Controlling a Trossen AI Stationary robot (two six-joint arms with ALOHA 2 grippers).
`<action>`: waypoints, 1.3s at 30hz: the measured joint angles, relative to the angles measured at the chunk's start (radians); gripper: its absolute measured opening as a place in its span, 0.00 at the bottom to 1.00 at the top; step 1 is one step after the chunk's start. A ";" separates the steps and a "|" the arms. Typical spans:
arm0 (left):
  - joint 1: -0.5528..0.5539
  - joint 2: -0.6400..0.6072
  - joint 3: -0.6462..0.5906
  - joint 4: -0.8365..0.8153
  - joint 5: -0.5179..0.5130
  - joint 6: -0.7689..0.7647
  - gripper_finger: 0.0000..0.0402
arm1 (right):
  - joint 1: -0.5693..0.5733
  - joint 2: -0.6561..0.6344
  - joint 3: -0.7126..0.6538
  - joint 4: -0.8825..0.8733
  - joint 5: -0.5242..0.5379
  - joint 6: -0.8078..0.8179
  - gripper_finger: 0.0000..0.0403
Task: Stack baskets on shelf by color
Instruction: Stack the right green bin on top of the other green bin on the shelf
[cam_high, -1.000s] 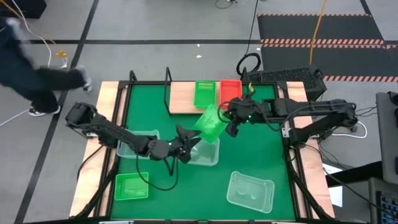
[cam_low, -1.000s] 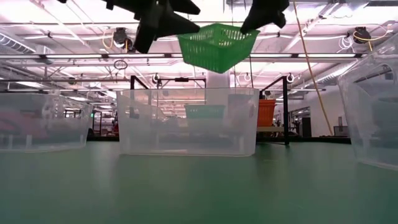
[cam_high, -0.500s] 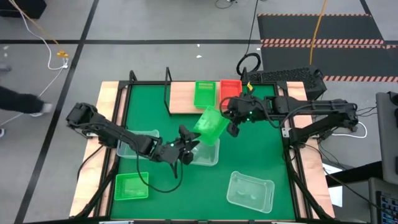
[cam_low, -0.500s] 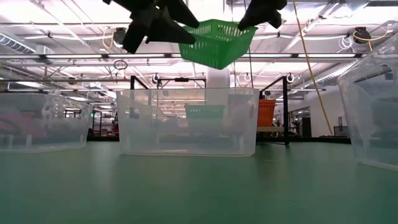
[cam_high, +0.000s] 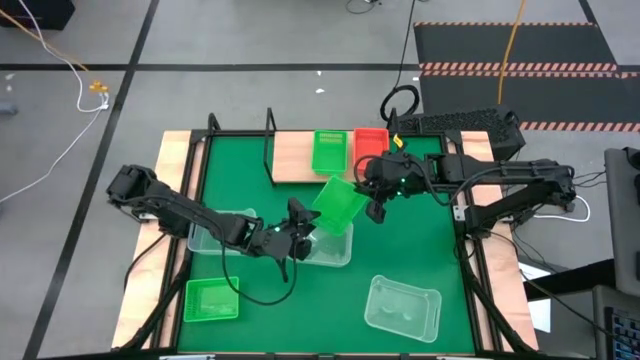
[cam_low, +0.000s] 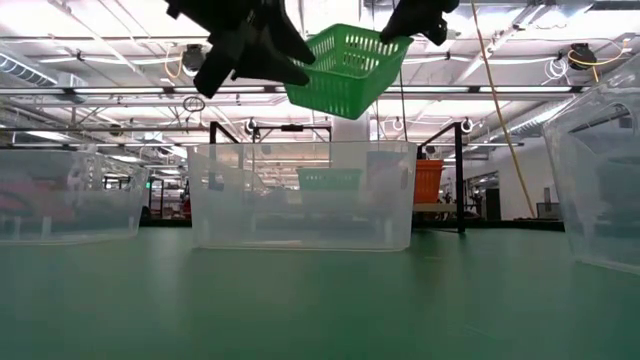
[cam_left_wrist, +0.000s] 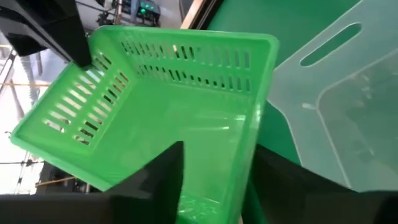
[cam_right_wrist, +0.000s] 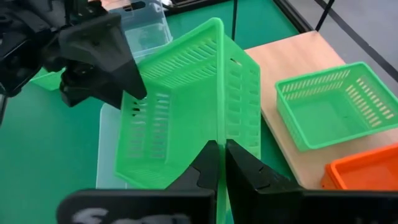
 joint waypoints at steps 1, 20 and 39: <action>0.000 0.000 0.000 -0.001 0.006 0.000 0.36 | 0.000 0.000 0.000 0.000 0.000 -0.001 0.01; 0.002 -0.010 0.028 -0.003 0.066 -0.098 0.02 | 0.038 -0.069 0.002 -0.038 0.035 -0.255 0.22; 0.109 -0.012 0.080 -0.058 0.097 -0.443 0.02 | 0.161 0.068 -0.058 0.210 0.031 -0.397 0.40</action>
